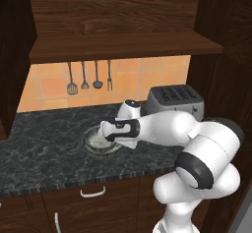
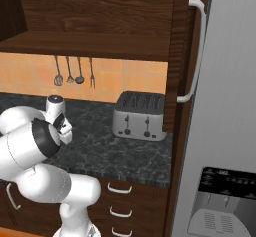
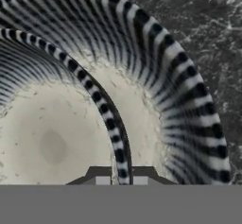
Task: Pick up the bowls on the counter and stack them on top of one another in the open cabinet. Place the smaller bowl on top of the larger bowl.
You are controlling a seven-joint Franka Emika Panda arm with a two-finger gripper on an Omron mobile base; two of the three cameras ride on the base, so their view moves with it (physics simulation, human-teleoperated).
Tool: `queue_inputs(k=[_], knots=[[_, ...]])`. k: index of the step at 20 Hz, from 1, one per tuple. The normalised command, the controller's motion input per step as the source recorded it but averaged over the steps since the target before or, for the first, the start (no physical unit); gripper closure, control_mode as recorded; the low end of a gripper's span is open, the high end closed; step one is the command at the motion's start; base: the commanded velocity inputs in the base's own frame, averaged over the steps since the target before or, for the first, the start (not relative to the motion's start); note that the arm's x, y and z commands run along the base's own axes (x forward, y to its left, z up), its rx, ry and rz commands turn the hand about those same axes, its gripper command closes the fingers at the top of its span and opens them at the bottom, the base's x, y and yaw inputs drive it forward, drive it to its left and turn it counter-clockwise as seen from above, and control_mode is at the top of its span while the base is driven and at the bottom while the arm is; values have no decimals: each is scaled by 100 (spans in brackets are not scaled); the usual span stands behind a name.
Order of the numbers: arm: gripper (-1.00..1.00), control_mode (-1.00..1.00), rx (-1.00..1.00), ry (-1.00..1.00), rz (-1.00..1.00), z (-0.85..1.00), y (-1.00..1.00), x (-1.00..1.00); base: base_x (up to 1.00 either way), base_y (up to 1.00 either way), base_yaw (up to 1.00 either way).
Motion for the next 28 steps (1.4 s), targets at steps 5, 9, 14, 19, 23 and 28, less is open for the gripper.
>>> queue_inputs(k=[5,9,14,19,23,28], knots=[[100,-100,0,0,0,0,3,21,0,0,0],[-100,-100,-2,0,0,-3,8,19,0,0,0],[-100,-100,-1,0,0,-1,3,1,0,0,0],[-100,-100,0,0,0,61,-1,-3,0,0,0],[-100,-100,4,-1,0,37,-30,-10,0,0,0],[-100,-100,0,0,1,-3,-35,-1,0,0,0]])
